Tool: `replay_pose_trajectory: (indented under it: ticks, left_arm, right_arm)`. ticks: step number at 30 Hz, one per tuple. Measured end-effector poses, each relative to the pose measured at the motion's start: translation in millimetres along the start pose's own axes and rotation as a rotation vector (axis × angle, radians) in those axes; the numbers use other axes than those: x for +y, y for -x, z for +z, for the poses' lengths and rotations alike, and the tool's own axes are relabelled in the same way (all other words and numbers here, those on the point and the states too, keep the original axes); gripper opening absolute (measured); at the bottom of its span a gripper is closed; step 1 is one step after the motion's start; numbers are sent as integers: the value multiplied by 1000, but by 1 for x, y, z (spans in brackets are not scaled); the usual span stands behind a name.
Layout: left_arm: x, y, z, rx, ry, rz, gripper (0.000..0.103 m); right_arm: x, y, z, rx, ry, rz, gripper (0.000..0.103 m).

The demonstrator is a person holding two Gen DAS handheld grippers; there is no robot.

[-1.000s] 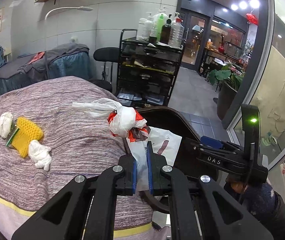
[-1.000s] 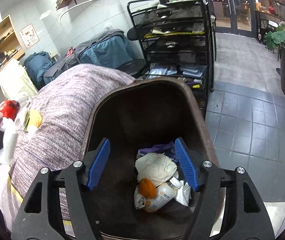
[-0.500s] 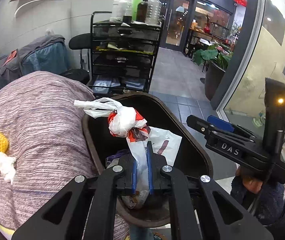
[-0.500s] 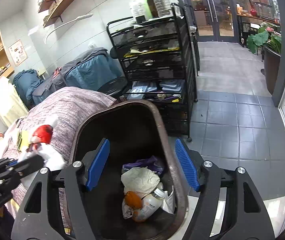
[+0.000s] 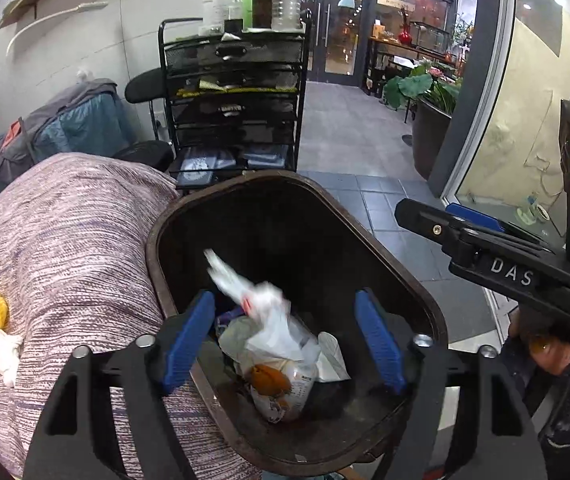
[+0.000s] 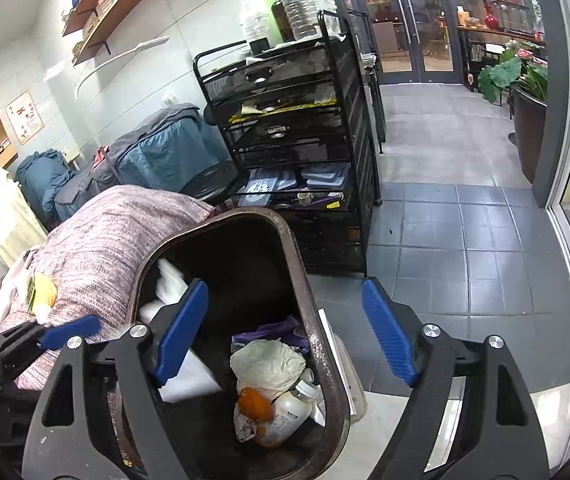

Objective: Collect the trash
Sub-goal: 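Lower the white plastic bag into the bin and open the left tool, then move both tools back over the remaining trash on the bed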

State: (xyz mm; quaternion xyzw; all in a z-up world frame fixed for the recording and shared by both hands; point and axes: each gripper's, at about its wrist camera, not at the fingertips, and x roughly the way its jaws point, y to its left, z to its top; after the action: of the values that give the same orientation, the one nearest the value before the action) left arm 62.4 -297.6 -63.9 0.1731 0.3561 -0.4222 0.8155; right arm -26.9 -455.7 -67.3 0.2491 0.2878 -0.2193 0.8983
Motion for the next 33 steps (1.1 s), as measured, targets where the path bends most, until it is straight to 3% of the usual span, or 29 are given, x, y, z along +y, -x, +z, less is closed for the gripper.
replay_pose_trajectory:
  ticks: [5, 14, 27, 33]
  left_arm:
    - [3, 6, 2, -26, 12, 23, 89]
    - [5, 38, 4, -112, 19, 57, 96]
    - [32, 85, -7, -190, 93, 105, 97]
    - [62, 103, -19, -209, 143, 172, 97]
  right_arm:
    - [-2, 4, 2, -16, -14, -6, 80]
    - [2, 5, 3, -19, -15, 14, 81]
    - [37, 3, 1, -7, 42, 112, 86]
    - [73, 0, -1, 15, 113, 192, 86]
